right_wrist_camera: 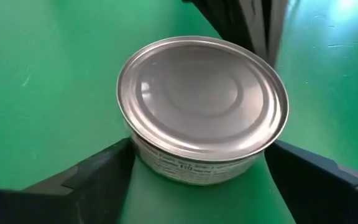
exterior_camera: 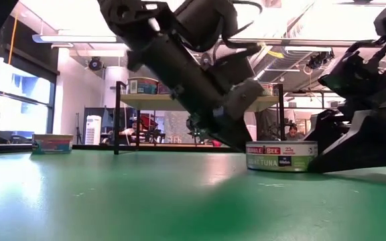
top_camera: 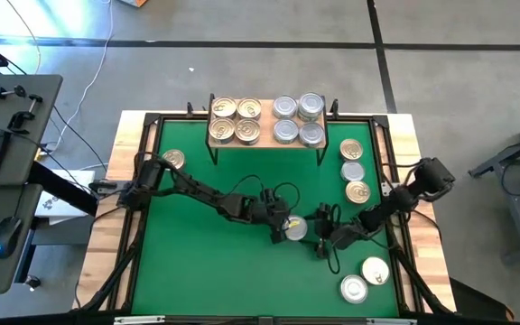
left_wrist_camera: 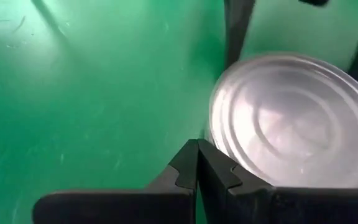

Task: Stack canned seafood by type on shelf
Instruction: Stack the green tuna can on top of the other green tuna can on the shelf

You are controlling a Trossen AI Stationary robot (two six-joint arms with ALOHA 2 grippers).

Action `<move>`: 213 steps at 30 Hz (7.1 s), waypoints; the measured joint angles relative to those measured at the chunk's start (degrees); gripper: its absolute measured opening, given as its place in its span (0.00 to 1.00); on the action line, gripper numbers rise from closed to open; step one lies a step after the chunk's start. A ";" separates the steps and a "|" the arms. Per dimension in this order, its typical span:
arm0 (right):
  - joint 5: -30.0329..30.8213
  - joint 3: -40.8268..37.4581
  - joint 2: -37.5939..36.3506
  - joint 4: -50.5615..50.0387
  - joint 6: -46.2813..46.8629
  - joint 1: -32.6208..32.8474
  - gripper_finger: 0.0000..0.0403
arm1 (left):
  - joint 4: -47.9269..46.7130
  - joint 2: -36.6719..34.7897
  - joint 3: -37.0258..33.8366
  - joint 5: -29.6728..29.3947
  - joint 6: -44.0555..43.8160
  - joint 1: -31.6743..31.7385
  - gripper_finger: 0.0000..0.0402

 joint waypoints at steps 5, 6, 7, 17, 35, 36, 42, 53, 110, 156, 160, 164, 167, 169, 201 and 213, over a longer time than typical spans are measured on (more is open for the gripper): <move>-1.28 -0.04 2.48 4.17 -0.30 -1.05 0.88 | 3.72 1.62 -0.05 -0.44 0.40 0.17 0.00; -1.25 -0.02 2.98 5.24 -0.30 -1.10 0.88 | 4.20 1.85 -0.05 -0.65 0.43 0.15 0.00; -1.41 -0.04 3.18 5.99 -0.47 -1.10 0.88 | 4.59 1.92 -0.05 -0.66 0.46 0.14 0.00; -1.12 0.13 3.70 5.76 3.15 -0.71 0.86 | -9.41 -2.20 0.07 -2.63 0.21 -0.68 0.00; -4.92 1.90 3.74 6.74 0.18 -0.96 0.86 | -9.98 -6.56 -6.86 -0.48 -8.99 -5.00 0.00; -5.07 2.33 3.74 6.57 -0.61 -1.11 0.86 | -7.63 -6.43 -7.14 0.74 -8.56 -4.60 0.00; -7.81 5.24 3.72 3.83 -0.69 -2.62 0.86 | -2.14 -6.04 -8.34 8.70 -5.56 -2.92 0.00; -11.90 7.71 4.54 1.57 2.07 -5.50 0.92 | -2.29 -5.78 -8.07 3.07 -4.12 -2.65 0.00; 6.48 7.87 3.31 -5.67 6.96 1.16 0.82 | -12.58 -7.20 -7.66 -0.15 -10.74 -7.03 0.00; 5.10 7.89 3.61 0.84 3.73 -0.61 0.91 | -12.38 -10.02 -7.90 -1.45 -8.30 -5.78 0.00; 7.80 7.78 2.70 -1.80 5.65 1.32 0.91 | -22.61 -12.96 -7.97 -5.97 -11.36 -6.80 0.00; 9.36 7.72 -1.39 -4.22 4.99 1.83 0.90 | -30.47 -15.72 -7.97 -11.02 -14.89 -8.17 0.00; 9.46 7.88 -7.33 -6.52 1.36 0.94 0.90 | -31.02 -18.46 -7.99 -13.38 -15.37 -9.08 0.00; 9.36 8.91 -12.47 -10.87 -1.84 -0.66 0.90 | -30.38 -20.25 -7.99 -14.43 -14.12 -9.41 0.00; -34.68 70.93 0.39 -72.33 -34.63 -69.15 0.90 | -19.82 -22.30 17.81 29.47 26.38 40.80 0.00; -35.47 71.47 2.62 -75.37 -35.47 -69.84 0.96 | -17.92 -10.14 23.70 35.47 23.64 46.23 0.00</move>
